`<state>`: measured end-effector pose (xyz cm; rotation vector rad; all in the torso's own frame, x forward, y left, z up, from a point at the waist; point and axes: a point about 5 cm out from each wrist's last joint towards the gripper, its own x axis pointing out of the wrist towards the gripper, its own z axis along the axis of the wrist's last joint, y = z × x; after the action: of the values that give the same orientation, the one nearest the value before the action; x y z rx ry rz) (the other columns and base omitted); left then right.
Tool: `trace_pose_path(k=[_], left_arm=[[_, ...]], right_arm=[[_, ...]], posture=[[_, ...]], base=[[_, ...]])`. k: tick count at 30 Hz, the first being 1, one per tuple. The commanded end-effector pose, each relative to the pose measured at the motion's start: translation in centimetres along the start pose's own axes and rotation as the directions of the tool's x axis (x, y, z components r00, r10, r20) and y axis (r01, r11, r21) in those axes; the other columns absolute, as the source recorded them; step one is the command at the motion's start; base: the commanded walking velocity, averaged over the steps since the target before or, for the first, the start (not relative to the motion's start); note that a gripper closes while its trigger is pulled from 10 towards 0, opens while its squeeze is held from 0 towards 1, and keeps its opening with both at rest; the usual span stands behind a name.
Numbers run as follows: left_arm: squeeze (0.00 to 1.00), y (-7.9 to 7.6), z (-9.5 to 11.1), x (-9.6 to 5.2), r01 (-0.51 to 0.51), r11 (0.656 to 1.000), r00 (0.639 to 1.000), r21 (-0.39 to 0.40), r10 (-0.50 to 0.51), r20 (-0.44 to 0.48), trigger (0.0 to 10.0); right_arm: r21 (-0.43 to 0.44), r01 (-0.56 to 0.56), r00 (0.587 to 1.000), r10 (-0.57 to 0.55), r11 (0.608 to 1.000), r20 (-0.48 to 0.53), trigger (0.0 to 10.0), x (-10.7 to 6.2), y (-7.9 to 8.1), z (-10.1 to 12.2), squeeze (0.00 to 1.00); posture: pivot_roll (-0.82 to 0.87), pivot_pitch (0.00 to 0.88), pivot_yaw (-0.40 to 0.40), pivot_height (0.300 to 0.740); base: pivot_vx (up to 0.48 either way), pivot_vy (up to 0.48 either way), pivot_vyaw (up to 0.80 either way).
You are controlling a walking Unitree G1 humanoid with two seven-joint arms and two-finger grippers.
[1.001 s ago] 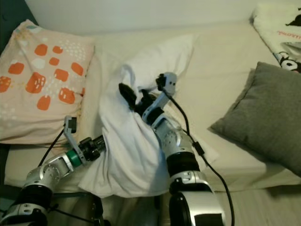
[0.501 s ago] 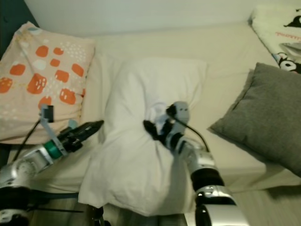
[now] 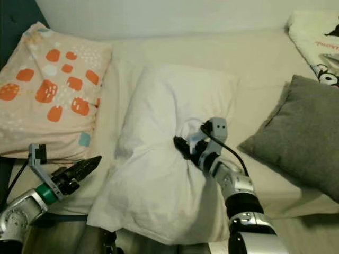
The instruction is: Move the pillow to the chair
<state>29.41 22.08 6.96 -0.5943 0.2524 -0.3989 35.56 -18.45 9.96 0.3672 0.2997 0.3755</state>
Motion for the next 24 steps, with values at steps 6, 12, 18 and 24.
trace_pose_path(k=[6,12,18,24], left_arm=[[1.00,1.1,-1.3,1.0,-0.111,0.994,0.994,0.013,0.111,-0.020,10.0],[1.00,-1.8,-2.1,4.8,-0.011,1.000,1.000,-0.027,0.010,-0.027,10.0],[0.06,-3.9,-2.5,6.7,0.078,0.996,0.997,-0.036,-0.078,-0.021,10.0],[0.00,-5.6,-4.6,7.4,0.174,0.983,0.973,-0.050,-0.179,-0.144,10.0]], right_arm=[[0.112,0.066,0.993,-0.054,0.992,-0.110,10.0,-1.4,-1.5,-3.7,0.00],[0.161,0.036,0.990,-0.012,0.986,-0.144,10.0,-1.8,-0.5,-5.7,0.00],[0.193,0.017,0.990,0.011,0.981,-0.144,10.0,-1.8,0.4,-6.4,0.00],[0.208,-0.007,0.990,0.036,0.978,-0.140,10.0,-1.5,1.4,-6.7,0.00]], posture=[[-0.05,0.132,0.076,0.610],[-0.09,0.133,0.071,0.610],[-0.10,0.135,0.076,0.610],[-0.09,0.137,0.089,0.610]], base=[[0.000,0.000,0.00],[0.000,0.000,0.00],[0.000,0.000,0.00],[0.000,0.000,0.00]])
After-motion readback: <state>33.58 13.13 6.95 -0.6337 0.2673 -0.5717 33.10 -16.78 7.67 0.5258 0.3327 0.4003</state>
